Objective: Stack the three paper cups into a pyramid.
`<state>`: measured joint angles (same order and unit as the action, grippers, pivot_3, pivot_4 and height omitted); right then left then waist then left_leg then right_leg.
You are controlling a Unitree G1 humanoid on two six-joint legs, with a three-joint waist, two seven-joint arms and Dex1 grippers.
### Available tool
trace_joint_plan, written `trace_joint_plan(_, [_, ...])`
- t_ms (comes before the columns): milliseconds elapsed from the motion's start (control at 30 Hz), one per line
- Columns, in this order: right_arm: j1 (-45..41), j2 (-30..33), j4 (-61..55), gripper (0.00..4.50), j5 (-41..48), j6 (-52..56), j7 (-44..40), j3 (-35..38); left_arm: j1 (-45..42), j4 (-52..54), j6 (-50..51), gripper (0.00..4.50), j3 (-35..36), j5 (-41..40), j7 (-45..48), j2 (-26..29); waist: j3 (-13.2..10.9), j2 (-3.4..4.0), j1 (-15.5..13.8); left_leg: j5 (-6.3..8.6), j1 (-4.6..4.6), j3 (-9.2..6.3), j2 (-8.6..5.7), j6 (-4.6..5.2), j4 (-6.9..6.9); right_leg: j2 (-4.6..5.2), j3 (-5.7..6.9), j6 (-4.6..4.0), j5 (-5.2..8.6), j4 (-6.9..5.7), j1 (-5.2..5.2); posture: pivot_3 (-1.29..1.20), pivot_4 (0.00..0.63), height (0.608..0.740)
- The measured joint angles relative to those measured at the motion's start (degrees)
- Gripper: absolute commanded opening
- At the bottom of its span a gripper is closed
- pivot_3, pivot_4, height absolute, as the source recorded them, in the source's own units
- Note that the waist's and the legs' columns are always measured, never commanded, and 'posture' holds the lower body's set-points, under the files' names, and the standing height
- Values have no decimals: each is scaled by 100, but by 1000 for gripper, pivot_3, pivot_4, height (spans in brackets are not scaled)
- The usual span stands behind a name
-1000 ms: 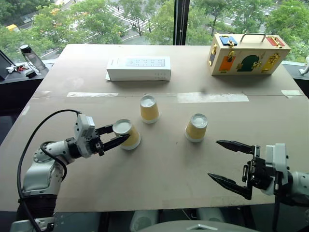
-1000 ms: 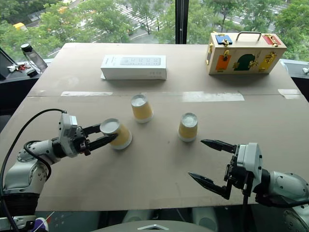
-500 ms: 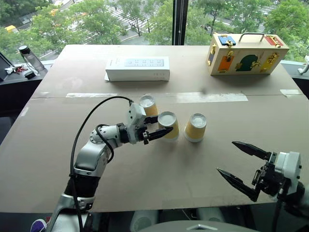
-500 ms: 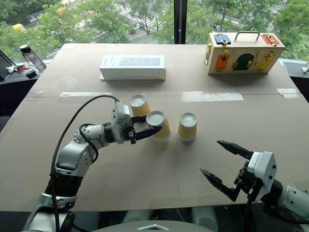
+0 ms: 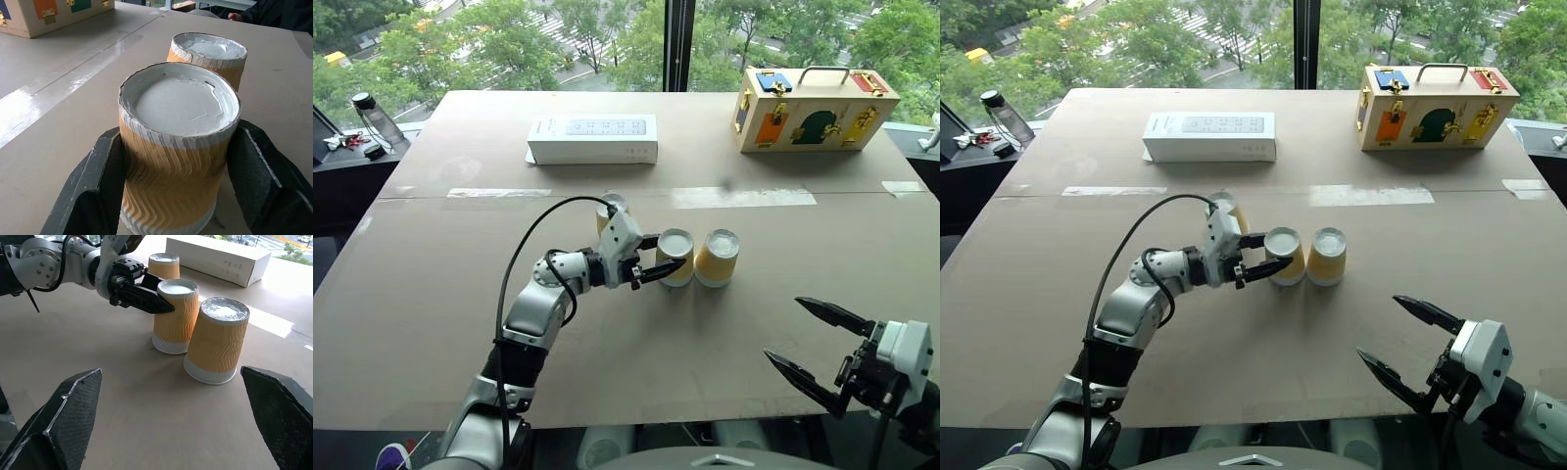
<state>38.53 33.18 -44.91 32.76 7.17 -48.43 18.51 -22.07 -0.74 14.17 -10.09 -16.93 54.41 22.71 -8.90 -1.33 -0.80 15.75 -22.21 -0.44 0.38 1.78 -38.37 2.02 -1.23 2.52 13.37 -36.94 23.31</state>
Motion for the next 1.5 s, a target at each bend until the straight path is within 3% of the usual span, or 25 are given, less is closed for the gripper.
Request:
trace_joint_plan(367, [103,-39,14,4500,45,-116,-105,57,2,150,244,2396,47,-12,-138,60,0,0,0,0,3,1,0,0,-2,1,-1,0,0,-5,0,0,150,740])
trace_joint_plan(433, [90,-38,39,4500,48,-116,-111,57,2,266,364,3403,48,-34,-169,56,0,0,-1,0,1,1,0,0,-2,1,-2,0,0,-5,0,0,150,740])
trace_joint_plan(533, [5,-36,56,4500,77,-116,-110,57,2,450,566,4428,56,-129,-217,47,0,0,-1,0,2,2,0,0,-2,2,-2,0,0,-5,0,0,150,740])
trace_joint_plan(800, [-99,-39,55,4500,327,-104,-100,66,74,1000,918,4428,361,-484,-356,106,0,0,7,0,3,1,0,0,-1,2,-3,0,0,-6,0,0,150,740])
trace_joint_plan(1100, [-449,-30,64,4500,612,-87,-104,58,1254,1633,830,4428,1794,-1334,-285,582,1,4,4,0,7,2,4,0,-1,11,-2,-3,2,-6,-1,0,150,740])
trace_joint_plan(1267, [-871,3,66,4500,919,42,-50,28,1204,1173,624,4428,2381,-1238,-764,704,1,3,-31,0,32,-4,0,0,-4,10,7,-8,5,-5,-33,0,150,740])
trace_joint_plan(1500, [-1221,211,18,4500,1702,265,34,245,727,113,500,4428,2023,-825,-696,851,0,0,-1,0,31,-5,-1,0,-2,3,8,-1,0,-4,-33,0,150,740])
